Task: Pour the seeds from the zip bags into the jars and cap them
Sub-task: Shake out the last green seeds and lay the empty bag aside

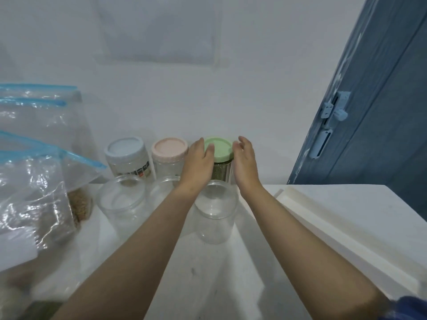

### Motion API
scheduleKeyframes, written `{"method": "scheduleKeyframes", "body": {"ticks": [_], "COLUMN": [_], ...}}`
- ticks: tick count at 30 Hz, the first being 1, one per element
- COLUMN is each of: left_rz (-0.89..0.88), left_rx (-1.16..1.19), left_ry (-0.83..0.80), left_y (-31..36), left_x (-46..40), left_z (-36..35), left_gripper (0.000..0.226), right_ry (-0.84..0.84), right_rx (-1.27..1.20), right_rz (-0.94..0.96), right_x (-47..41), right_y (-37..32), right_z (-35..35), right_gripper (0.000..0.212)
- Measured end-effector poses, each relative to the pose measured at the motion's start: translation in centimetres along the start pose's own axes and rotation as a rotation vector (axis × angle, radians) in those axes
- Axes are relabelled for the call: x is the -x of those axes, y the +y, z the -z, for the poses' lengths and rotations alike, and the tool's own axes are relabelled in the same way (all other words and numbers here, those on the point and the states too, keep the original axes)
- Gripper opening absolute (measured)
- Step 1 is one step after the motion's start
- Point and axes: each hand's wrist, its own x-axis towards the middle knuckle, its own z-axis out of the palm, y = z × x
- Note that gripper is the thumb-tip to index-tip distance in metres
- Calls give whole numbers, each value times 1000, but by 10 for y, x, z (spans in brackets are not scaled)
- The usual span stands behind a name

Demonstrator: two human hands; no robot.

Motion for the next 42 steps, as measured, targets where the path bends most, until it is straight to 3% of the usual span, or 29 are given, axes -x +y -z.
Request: {"method": "scheduleKeyframes", "body": {"ticks": [3, 6, 9, 16, 22, 27, 31, 35, 39, 42], "left_rz": [-128, -117, -87, -150, -267, -37, 68, 130, 132, 127], "left_rx": [-87, -464, -701, -834, -483, 151, 427, 528, 551, 523], "left_ry": [60, 97, 23, 15, 131, 12, 27, 29, 3, -96], "left_y": [0, -5, -10, -9, -14, -7, -11, -14, -18, -21], "left_x": [34, 70, 93, 111, 169, 224, 245, 251, 250, 247], "left_z": [5, 3, 1, 5, -1, 0, -1, -3, -3, 4], "left_gripper": [35, 42, 44, 64, 49, 49, 49, 47, 64, 58], "right_ry": [75, 50, -30, -112, -102, -124, -106, -87, -79, -109], "right_rx": [-2, 79, 178, 160, 81, -45, -161, -254, -245, -225], "right_rz": [-13, 14, -13, -66, -89, -141, -191, -213, -170, -150], "right_x": [29, 58, 77, 99, 149, 195, 219, 236, 239, 235], "right_y": [1, 14, 28, 28, 28, 31, 35, 41, 43, 42], "right_z": [8, 9, 4, 16, 47, 68, 72, 72, 74, 76], "right_gripper": [35, 25, 28, 31, 23, 21, 22, 23, 27, 29]}}
